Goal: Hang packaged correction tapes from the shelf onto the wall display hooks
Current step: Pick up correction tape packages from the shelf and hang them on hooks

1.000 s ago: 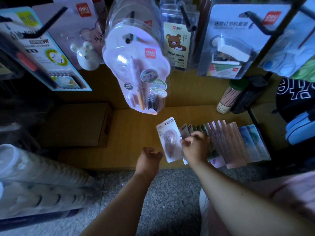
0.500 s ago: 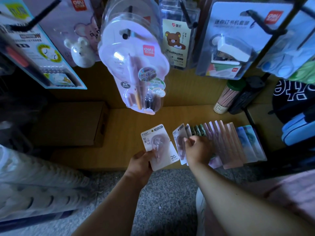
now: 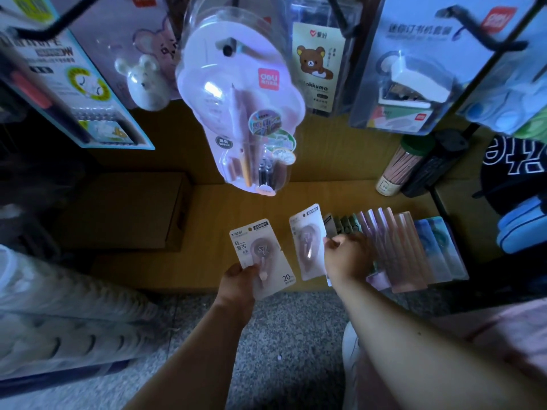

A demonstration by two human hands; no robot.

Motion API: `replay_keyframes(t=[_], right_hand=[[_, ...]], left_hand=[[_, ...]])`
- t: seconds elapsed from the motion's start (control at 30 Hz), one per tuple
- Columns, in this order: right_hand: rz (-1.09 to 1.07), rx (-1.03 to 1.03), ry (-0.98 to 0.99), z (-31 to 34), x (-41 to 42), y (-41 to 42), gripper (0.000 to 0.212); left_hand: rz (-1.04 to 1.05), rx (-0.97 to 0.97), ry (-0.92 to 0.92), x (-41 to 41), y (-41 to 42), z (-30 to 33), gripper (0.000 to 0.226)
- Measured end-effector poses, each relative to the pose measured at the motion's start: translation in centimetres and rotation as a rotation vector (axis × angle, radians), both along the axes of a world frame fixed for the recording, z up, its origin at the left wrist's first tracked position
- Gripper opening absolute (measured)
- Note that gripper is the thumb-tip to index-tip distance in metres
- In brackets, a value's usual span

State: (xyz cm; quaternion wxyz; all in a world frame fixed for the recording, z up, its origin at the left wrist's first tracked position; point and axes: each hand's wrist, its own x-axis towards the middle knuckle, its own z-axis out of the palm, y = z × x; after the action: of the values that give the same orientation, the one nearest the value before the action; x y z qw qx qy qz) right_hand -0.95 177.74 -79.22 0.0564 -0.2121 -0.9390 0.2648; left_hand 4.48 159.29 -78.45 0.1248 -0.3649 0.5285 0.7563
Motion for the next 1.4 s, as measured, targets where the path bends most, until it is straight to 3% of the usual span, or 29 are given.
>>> replay_keyframes(t=[0.07, 0.17, 0.27, 0.4, 0.5, 0.57, 0.67, 0.73, 0.87, 0.97, 1.07, 1.23, 1.4], right_hand=[[-0.005, -0.174, 0.035, 0.4, 0.0, -0.4, 0.021], [0.049, -0.505, -0.032, 1.4, 0.1, -1.1, 0.024], [0.05, -0.597, -0.04, 1.7, 0.3, -1.1, 0.033], [-0.066, -0.694, 0.004, 1.6, 0.0, -0.6, 0.031], [0.017, -0.771, -0.048, 2.0, 0.4, -1.2, 0.033], [0.072, -0.748, -0.074, 2.0, 1.0, -2.2, 0.035], [0.09, -0.727, -0.028, 1.0, 1.2, -3.2, 0.04], [0.115, -0.684, -0.014, 0.8, 1.3, -3.6, 0.04], [0.151, -0.501, 0.057, 0.4, 1.6, -3.6, 0.04], [0.021, -0.193, 0.144, 0.0, 1.6, -1.5, 0.042], [-0.112, 0.028, 0.149, -0.3, 1.3, 1.0, 0.027], [-0.12, 0.144, -0.067, -1.4, 0.9, 2.2, 0.03], [-0.069, 0.23, -0.117, -1.4, 0.6, 2.0, 0.026]], left_hand=[[0.008, -0.071, -0.028, -0.1, -0.2, -0.2, 0.014], [0.014, -0.094, -0.042, -0.1, -0.4, -0.1, 0.034], [-0.012, -0.105, -0.027, -0.2, -0.4, 0.3, 0.042], [0.028, -0.162, -0.023, -0.4, -0.8, 0.0, 0.028], [-0.003, -0.125, 0.003, -0.4, -0.9, 0.1, 0.044], [0.035, 0.004, 0.035, -0.4, -0.4, 0.5, 0.045], [0.097, 0.199, 0.043, -0.7, 0.3, 1.1, 0.028], [0.079, 0.264, 0.053, -0.7, 0.5, 1.3, 0.038], [0.061, 0.237, 0.089, -0.6, 0.7, 1.0, 0.047], [0.067, 0.244, 0.078, -0.5, 0.6, 0.5, 0.041], [0.061, 0.262, 0.069, -0.4, 0.4, 0.5, 0.039], [0.047, 0.26, 0.066, -0.3, 0.5, 0.2, 0.036], [0.04, 0.227, 0.041, -0.1, 0.6, -0.5, 0.038]])
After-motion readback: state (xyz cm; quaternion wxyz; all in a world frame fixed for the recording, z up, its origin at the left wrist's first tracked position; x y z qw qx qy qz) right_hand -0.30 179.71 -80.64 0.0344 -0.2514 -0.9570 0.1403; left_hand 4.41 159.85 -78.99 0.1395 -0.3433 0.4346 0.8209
